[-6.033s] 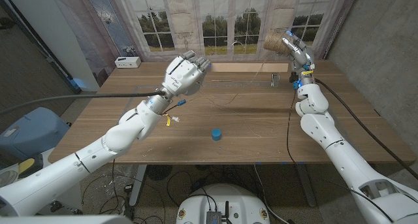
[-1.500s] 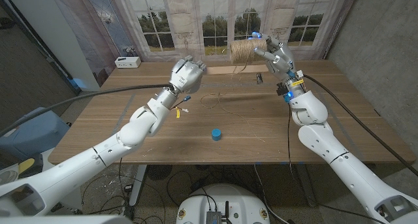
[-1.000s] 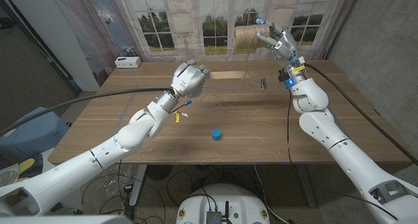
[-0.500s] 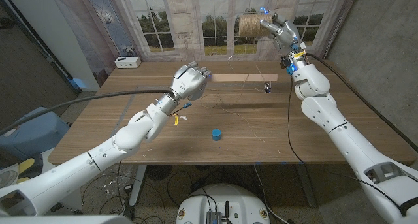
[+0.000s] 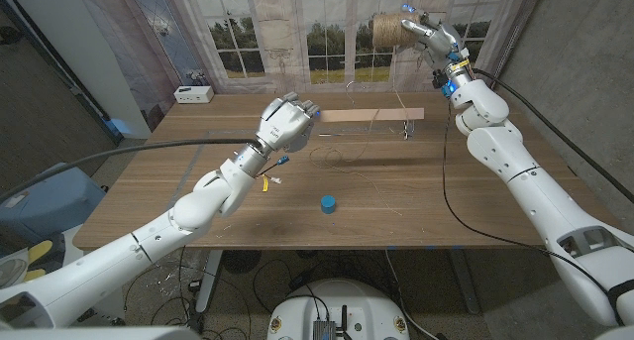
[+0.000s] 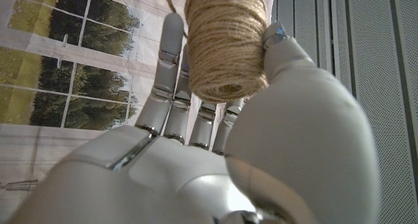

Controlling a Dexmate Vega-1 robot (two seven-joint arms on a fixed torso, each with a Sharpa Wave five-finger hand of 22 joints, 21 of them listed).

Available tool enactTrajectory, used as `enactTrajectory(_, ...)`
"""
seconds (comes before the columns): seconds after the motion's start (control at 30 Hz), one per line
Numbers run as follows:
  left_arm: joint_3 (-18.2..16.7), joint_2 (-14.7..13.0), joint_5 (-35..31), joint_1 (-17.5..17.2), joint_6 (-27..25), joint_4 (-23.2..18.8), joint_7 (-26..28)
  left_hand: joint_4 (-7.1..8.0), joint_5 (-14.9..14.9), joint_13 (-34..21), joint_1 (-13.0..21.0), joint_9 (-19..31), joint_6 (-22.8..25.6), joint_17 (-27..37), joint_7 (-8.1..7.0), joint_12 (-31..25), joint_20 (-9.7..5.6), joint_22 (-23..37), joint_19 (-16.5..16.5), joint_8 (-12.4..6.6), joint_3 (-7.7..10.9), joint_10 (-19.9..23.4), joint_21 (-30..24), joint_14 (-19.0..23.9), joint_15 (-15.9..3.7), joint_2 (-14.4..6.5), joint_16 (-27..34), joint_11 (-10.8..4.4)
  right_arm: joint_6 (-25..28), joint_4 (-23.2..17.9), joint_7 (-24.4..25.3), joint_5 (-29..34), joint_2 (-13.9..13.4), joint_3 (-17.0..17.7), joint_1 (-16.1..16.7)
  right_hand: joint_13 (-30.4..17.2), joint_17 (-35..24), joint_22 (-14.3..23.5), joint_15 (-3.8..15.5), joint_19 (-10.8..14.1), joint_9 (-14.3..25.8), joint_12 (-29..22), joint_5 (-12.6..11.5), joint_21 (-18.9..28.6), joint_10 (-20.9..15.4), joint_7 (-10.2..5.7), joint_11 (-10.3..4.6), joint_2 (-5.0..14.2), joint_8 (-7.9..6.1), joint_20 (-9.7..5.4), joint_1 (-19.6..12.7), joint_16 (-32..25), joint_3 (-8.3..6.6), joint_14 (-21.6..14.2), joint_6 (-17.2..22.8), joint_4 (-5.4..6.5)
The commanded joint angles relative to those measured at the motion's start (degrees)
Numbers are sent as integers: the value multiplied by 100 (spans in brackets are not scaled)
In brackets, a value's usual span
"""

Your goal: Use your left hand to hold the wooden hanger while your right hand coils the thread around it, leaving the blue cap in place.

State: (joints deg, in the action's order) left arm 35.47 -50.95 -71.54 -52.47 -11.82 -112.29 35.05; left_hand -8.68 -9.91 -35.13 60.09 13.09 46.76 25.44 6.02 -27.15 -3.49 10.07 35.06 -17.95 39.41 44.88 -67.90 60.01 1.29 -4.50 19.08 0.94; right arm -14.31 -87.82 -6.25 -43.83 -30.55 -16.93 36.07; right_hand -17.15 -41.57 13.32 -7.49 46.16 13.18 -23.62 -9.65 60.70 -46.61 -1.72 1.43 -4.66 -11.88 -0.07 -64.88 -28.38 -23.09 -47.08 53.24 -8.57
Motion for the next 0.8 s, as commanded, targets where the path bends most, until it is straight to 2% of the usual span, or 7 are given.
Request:
enactTrajectory(0.03, -104, 19, 45, -124, -71, -16, 424, 92, -42, -510, 217, 1012, 575, 18, -505, -37, -596, 14, -20, -15, 121, 677, -46, 1188, -1441, -509, -3, -658, 483, 276, 441, -2, 8, 64, -168, -429, -27, 0, 2062, -549, 34, -3, -38, 56, -435, 276, 82, 1376, -15, -1107, -1360, 20, -72, -2000, 284, 35)
enactTrajectory(0.27, -200, 118, 128, -181, -206, 59, 821, 91, -42, -514, 214, 1013, 588, 24, -505, -30, -596, 13, -28, -13, 122, 693, -55, 1199, -1440, -508, -12, -663, 530, 383, 525, -62, 32, 112, -76, -431, -42, -24, 2062, -563, 35, 1, -38, 96, -444, 282, 91, 1375, -11, -1105, -1362, 29, -74, -2013, 279, 34)
enactTrajectory(0.53, -255, 238, 226, -188, -353, 173, 1208, 87, -41, -513, 213, 1019, 581, 30, -509, -12, -597, 14, -33, -4, 124, 700, -68, 1210, -1442, -506, -24, -664, 444, 459, 631, -142, 77, 199, 177, -440, -49, -49, 2060, -582, 37, 6, -37, 138, -446, 281, 92, 1376, -11, -1104, -1363, 47, -76, -2017, 286, 33)
enactTrajectory(0.8, -293, 360, 341, -154, -513, 275, 1453, 87, -40, -528, 209, 1022, 586, 41, -505, -6, -596, 14, -40, 1, 125, 702, -78, 1219, -1441, -505, -31, -665, 131, 793, 556, -314, 284, 284, 453, -441, -56, -70, 2061, -595, 39, 12, -37, 176, -450, 280, 105, 1374, -7, -1101, -1366, 62, -79, -2022, 281, 31)
